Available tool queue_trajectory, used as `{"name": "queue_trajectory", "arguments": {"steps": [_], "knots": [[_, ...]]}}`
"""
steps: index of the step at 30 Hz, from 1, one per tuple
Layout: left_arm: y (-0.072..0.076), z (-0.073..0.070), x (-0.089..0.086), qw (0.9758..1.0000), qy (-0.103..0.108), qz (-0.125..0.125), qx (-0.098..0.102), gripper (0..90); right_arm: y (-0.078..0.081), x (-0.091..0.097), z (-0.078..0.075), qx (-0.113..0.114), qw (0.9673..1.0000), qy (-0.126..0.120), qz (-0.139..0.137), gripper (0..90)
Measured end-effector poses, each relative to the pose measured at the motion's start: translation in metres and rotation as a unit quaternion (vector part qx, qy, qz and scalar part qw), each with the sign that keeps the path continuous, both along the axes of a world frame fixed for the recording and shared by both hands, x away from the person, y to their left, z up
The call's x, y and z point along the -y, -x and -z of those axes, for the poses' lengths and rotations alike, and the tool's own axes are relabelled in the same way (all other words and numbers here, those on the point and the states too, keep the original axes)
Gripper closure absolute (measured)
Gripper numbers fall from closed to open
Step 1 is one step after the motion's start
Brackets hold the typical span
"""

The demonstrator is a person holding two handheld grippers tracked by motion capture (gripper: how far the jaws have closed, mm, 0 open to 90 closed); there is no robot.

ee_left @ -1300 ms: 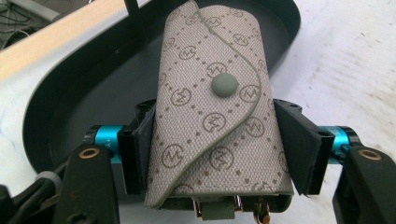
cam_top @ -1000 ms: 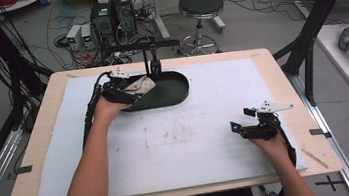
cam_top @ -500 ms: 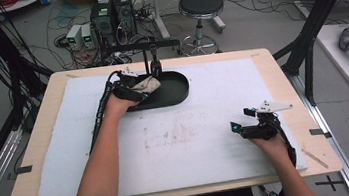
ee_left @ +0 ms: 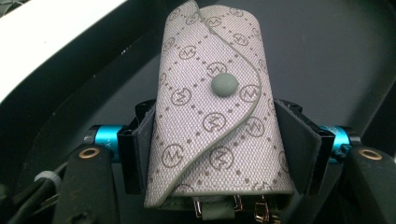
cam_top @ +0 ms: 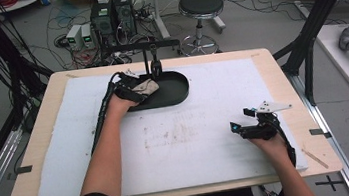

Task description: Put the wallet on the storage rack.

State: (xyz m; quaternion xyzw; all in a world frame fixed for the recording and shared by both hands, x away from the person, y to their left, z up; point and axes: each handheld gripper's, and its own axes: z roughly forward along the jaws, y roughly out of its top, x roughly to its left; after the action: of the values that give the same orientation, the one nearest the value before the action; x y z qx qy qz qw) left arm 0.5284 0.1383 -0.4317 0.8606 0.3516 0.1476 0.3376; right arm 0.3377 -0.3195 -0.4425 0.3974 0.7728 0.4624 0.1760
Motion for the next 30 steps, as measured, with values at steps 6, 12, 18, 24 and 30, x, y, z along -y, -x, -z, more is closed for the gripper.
{"name": "queue_trajectory", "arguments": {"steps": [6, 12, 18, 24, 30], "knots": [[-0.001, 0.004, 0.0, 0.9998, -0.003, -0.009, -0.018, 33.5, 0.0, 0.0, 0.0, 0.0, 1.0, 0.001, 0.002, 15.3], [0.0, 0.002, 0.0, 0.9997, -0.006, -0.015, -0.02, 30.6, 0.0, 0.0, 0.0, 0.001, 1.0, 0.002, 0.002, 15.3], [0.004, -0.008, -0.003, 0.9997, 0.011, -0.021, -0.009, 25.7, 0.0, -0.001, 0.0, 0.0, 1.0, 0.001, 0.001, 15.3], [0.015, -0.026, -0.005, 0.9995, 0.029, -0.015, 0.001, 23.3, 0.0, -0.001, 0.0, 0.002, 1.0, 0.001, 0.0, 15.3], [0.032, -0.041, -0.013, 0.9979, 0.059, -0.016, 0.021, 22.8, 0.001, -0.001, -0.001, 0.005, 1.0, 0.0, 0.001, 15.3]]}}
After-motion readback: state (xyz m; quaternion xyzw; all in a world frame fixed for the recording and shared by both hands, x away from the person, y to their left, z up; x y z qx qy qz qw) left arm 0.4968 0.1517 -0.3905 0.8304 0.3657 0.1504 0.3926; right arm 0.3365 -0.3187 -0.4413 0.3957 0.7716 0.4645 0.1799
